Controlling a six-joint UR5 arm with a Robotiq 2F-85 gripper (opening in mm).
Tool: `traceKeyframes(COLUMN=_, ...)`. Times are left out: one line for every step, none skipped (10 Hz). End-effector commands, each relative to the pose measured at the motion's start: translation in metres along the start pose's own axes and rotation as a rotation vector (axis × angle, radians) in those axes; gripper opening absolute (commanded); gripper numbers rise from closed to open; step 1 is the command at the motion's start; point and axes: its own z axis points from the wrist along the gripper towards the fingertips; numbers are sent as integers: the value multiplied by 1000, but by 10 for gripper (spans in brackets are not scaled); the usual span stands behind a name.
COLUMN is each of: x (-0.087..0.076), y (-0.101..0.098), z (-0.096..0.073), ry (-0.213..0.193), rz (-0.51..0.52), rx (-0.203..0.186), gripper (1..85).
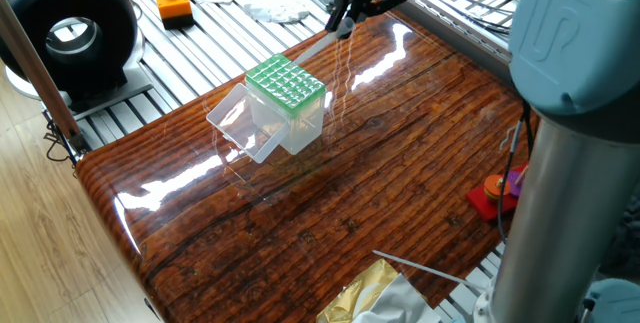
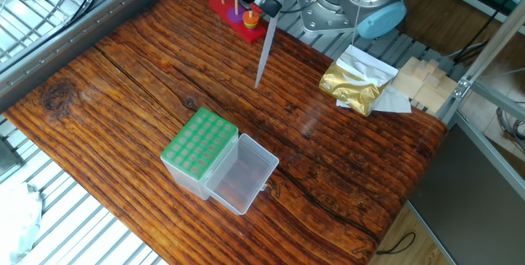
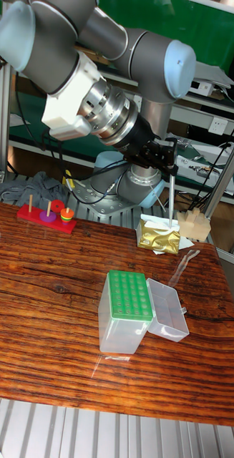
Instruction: Insert a large pipette tip into the holder for large pipette tips
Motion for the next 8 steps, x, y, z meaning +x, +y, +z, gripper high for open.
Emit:
traceKeyframes(x=-4, y=-6, z=-2, ry=-19, rz=-17, rx=22, gripper=10)
traceKeyframes(x=-8, y=-8, z=1, ry=-34, rz=-18, rx=23, gripper=10)
traceKeyframes(x=-19, y=-13, z=4, ry=-70, rz=-31, rx=49, gripper=10)
traceKeyframes(x=-33, y=-29, z=9, ry=-120, rz=-46, rx=129, gripper=10)
traceKeyframes(x=-40, y=-35, z=17, ry=-151, rz=-52, rx=180, gripper=10)
traceKeyframes(x=-42, y=-31, z=24, ry=-158, rz=-71, rx=199, gripper=10)
traceKeyframes(x=-53, y=-46, z=19, ry=-198, rz=-135, rx=294, gripper=10)
traceKeyframes(x=-63, y=-54, z=9, ry=-248, rz=-153, rx=381, gripper=10)
